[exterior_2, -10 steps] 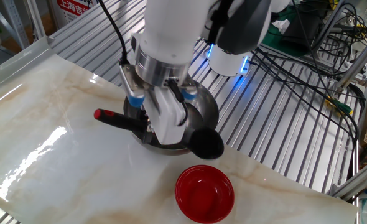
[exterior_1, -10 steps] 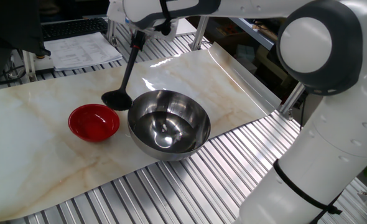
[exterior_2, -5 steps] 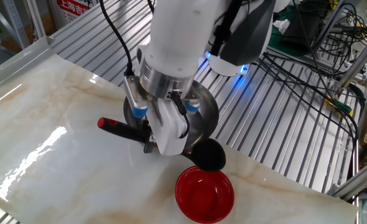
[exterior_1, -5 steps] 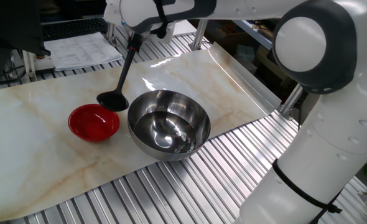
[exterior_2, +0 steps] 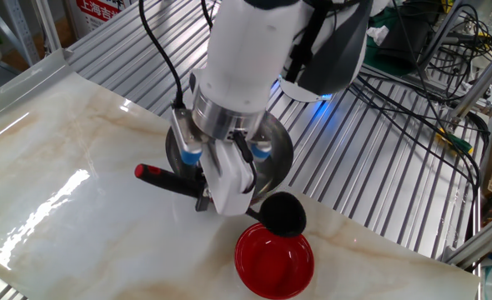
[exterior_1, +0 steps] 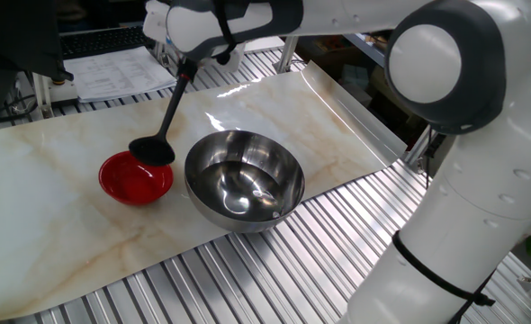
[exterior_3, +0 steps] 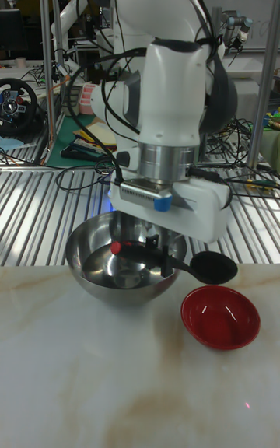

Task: Scoop water with a large spoon from one bowl to another

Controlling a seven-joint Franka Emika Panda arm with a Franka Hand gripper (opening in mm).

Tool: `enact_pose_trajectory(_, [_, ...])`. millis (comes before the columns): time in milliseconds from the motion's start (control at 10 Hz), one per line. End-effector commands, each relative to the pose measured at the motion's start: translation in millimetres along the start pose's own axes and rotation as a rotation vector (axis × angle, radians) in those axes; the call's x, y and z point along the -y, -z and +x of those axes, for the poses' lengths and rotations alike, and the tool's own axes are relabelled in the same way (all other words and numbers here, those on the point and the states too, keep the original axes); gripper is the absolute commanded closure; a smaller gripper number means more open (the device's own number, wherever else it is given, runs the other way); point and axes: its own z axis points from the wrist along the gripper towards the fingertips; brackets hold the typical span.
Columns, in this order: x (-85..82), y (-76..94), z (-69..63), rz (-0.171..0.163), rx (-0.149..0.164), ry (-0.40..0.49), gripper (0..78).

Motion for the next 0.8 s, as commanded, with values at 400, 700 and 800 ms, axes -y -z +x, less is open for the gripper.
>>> enact_pose_trajectory(400, [-8.9, -17.4, 8.9, 0.003, 0.030, -0.021, 76.3])
enact_pose_trajectory(700, [-10.1, -21.5, 10.5, 0.010, 0.031, 0.000, 76.3])
enact_pose_trajectory(800, [-10.8, -24.1, 11.4, 0.013, 0.032, 0.004, 76.3])
